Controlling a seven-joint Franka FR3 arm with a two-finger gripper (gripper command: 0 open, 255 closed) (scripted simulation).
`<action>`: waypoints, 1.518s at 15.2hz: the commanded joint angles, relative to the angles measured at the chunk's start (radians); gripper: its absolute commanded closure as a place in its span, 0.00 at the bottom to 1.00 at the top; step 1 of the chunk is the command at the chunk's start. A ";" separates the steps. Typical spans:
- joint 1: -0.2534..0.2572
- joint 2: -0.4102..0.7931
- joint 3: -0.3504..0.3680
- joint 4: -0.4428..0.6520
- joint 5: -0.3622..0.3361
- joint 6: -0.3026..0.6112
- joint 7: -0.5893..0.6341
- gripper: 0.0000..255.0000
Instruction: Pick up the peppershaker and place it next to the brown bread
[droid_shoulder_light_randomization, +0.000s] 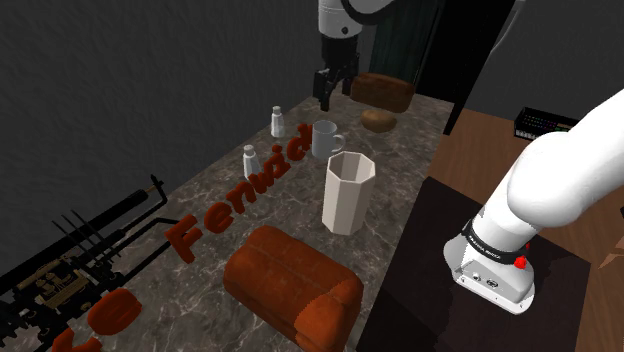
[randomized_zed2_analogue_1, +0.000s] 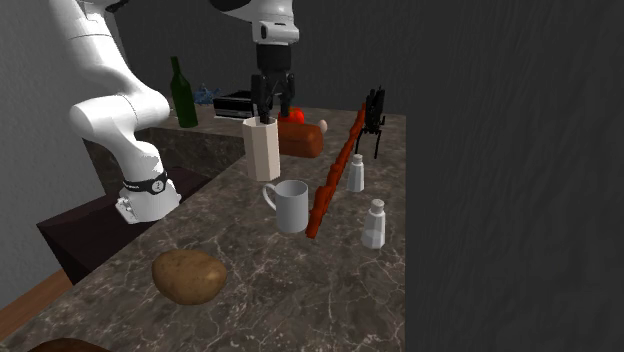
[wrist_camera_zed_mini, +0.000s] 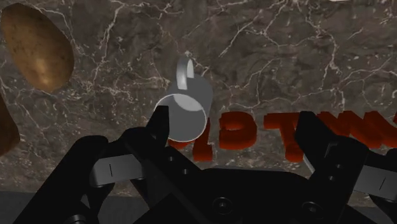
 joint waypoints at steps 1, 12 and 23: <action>0.009 0.066 0.025 0.031 -0.012 0.036 0.024 0.00; 0.078 0.456 0.113 0.309 -0.155 0.129 0.155 0.00; 0.177 0.749 0.114 0.563 -0.277 0.146 0.219 0.00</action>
